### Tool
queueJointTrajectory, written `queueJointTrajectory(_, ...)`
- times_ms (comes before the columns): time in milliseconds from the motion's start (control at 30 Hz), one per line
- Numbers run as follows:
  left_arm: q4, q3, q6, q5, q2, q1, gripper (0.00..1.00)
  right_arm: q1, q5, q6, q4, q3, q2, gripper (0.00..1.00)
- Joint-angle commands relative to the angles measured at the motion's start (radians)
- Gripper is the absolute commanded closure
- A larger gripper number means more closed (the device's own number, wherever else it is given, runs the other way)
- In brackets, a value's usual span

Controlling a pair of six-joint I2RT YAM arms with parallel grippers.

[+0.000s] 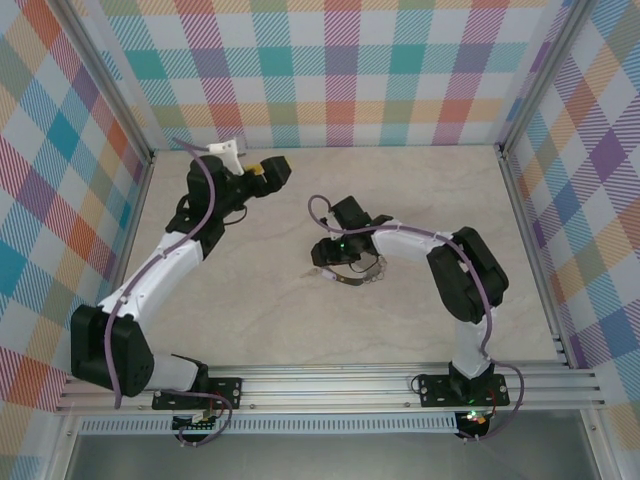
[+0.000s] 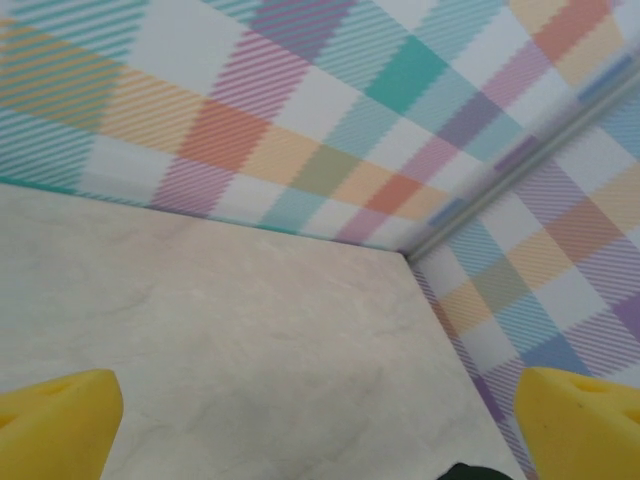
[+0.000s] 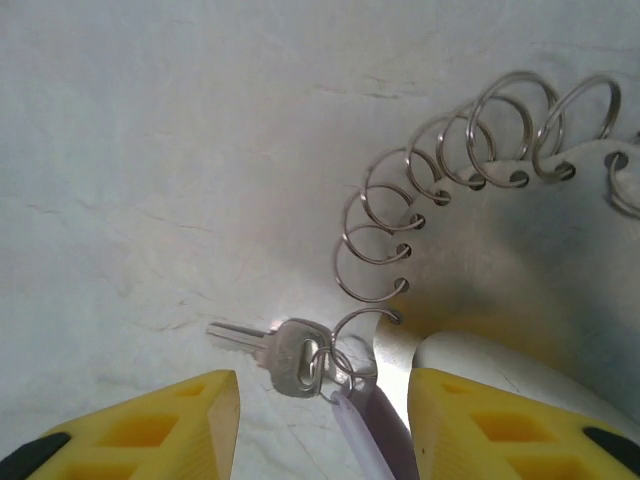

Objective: Put the keys on the keyring

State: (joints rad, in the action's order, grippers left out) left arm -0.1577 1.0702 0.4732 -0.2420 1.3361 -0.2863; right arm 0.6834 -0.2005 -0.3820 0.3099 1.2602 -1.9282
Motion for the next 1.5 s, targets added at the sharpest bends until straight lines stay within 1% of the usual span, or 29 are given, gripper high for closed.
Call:
queueJointTrajectory(0, 0.007, -0.044, 0.041, 0.147, -0.063, 0.025, 0.00, 0.025, 0.126, -0.035, 0.087, 0.053, -0.028, 0.53)
queueJointTrajectory(233, -0.015, -0.093, 0.081, 0.167, -0.093, 0.051, 0.00, 0.083, 0.273, -0.024, 0.206, 0.169, -0.091, 0.54)
queueJointTrajectory(433, -0.031, -0.111, 0.100, 0.164, -0.098, 0.071, 0.00, 0.108, 0.362, -0.016, 0.274, 0.231, -0.126, 0.57)
queueJointTrajectory(667, -0.043, -0.118, 0.108, 0.158, -0.105, 0.092, 0.00, 0.132, 0.388, -0.006, 0.296, 0.269, -0.164, 0.58)
queueJointTrajectory(1033, -0.065, -0.135, 0.116, 0.135, -0.112, 0.108, 0.00, 0.136, 0.414, -0.004, 0.314, 0.320, -0.220, 0.62)
queueJointTrajectory(1200, -0.070, -0.138, 0.117, 0.133, -0.109, 0.111, 0.00, 0.140, 0.440, -0.009, 0.334, 0.337, -0.242, 0.67)
queueJointTrajectory(1467, -0.080, -0.141, 0.120, 0.127, -0.103, 0.111, 0.00, 0.146, 0.465, -0.018, 0.343, 0.337, -0.248, 0.87)
